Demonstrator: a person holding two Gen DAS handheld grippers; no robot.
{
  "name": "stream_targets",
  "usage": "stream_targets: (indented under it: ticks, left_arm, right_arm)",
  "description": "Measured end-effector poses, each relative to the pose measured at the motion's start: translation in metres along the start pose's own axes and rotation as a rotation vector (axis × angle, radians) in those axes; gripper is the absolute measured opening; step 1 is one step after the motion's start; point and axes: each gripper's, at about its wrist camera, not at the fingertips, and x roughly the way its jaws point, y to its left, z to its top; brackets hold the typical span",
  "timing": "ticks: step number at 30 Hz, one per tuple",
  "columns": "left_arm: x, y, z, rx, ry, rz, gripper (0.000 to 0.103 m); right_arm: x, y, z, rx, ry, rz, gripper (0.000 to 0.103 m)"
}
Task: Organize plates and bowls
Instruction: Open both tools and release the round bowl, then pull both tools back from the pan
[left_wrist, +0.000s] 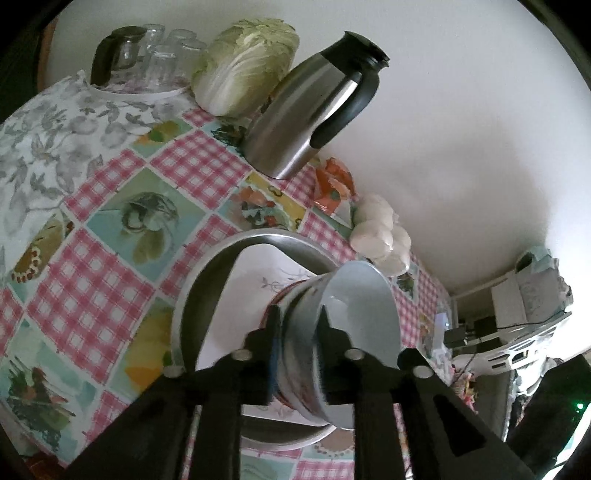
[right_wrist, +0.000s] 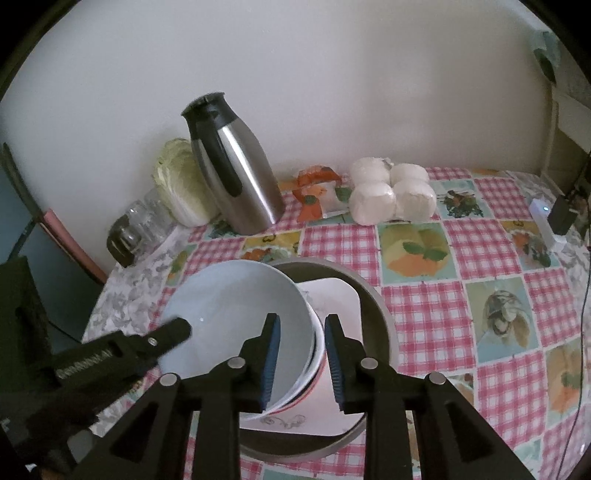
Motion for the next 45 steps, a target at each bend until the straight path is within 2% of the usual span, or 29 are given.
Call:
stream_targets:
  ticks: [1,5,7,11,14,16,21,24,29,40,45]
  left_arm:
    - [-0.002,0.000,0.000,0.004,-0.005,0.019,0.042]
    - [-0.012,-0.001,0.001,0.014,-0.030,0.013,0.058]
    - [-0.016,-0.003,0.000,0.028,-0.044,0.036,0.074]
    - [-0.022,-0.002,-0.002,0.054,-0.065,0.126,0.082]
    - [-0.025,0.003,-0.007,0.079,-0.072,0.202,0.089]
    - [-0.028,0.008,-0.009,0.094,-0.076,0.211,0.095]
    - [-0.040,0.016,-0.021,0.121,-0.096,0.232,0.096]
    - [-0.047,0.020,-0.031,0.145,-0.101,0.224,0.098]
    - [-0.053,0.026,-0.042,0.200,-0.110,0.261,0.101]
    - [-0.043,0.039,-0.064,0.365,-0.049,0.347,0.101]
    - [-0.038,0.046,-0.070,0.405,-0.036,0.353,0.101]
  right_arm:
    - [0.000,0.000,0.000,-0.003,0.004,-0.004,0.027]
    - [0.000,-0.004,-0.003,-0.011,0.014,-0.017,0.051]
    - [-0.002,-0.005,-0.004,-0.022,0.012,-0.031,0.056]
    - [-0.007,-0.004,-0.008,-0.048,0.002,-0.039,0.073]
    - [-0.012,-0.003,-0.013,-0.064,-0.009,-0.045,0.079]
    - [-0.015,-0.003,-0.019,-0.075,-0.011,-0.047,0.086]
    - [-0.024,-0.002,-0.030,-0.085,-0.020,-0.053,0.103]
    - [-0.029,0.000,-0.035,-0.098,-0.030,-0.064,0.103]
    - [-0.033,-0.001,-0.048,-0.094,-0.026,-0.086,0.103]
    - [-0.025,-0.003,-0.076,-0.134,0.032,-0.137,0.103]
    - [-0.021,-0.005,-0.080,-0.137,0.052,-0.161,0.103]
